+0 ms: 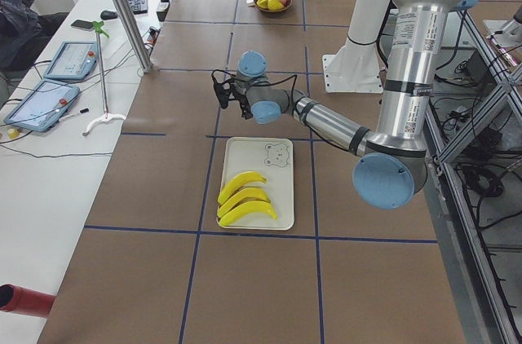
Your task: Transfer all bananas from basket to plate
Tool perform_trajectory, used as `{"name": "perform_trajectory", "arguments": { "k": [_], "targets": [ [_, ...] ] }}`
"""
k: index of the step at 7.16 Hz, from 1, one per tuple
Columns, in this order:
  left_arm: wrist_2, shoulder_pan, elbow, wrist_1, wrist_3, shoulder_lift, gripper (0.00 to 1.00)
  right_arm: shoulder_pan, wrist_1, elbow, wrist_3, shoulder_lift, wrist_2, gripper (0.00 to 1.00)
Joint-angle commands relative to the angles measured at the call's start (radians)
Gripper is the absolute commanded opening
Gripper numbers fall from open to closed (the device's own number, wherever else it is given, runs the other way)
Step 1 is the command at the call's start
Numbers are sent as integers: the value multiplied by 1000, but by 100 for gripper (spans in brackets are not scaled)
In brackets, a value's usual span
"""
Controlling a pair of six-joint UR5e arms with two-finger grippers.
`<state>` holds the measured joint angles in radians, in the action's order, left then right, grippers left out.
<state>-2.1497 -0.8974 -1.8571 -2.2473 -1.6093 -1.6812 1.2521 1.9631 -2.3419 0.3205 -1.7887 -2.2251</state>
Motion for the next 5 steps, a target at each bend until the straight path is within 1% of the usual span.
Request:
{"name": "perform_trajectory", "arguments": {
  "k": [1, 2, 3, 4, 5],
  "targets": [
    [11, 17, -2, 0, 0, -9, 100, 50, -51, 18, 134, -14, -22, 99],
    [11, 17, -2, 0, 0, -14, 100, 50, -213, 65, 275, -46, -21, 99],
    [11, 18, -4, 0, 0, -15, 100, 50, -409, 134, 364, -99, -21, 99],
    [11, 18, -7, 0, 0, -15, 100, 50, -598, 206, 494, -139, -19, 99],
    [11, 18, -10, 0, 0, -15, 100, 50, -759, 257, 632, -168, -18, 99]
  ]
}}
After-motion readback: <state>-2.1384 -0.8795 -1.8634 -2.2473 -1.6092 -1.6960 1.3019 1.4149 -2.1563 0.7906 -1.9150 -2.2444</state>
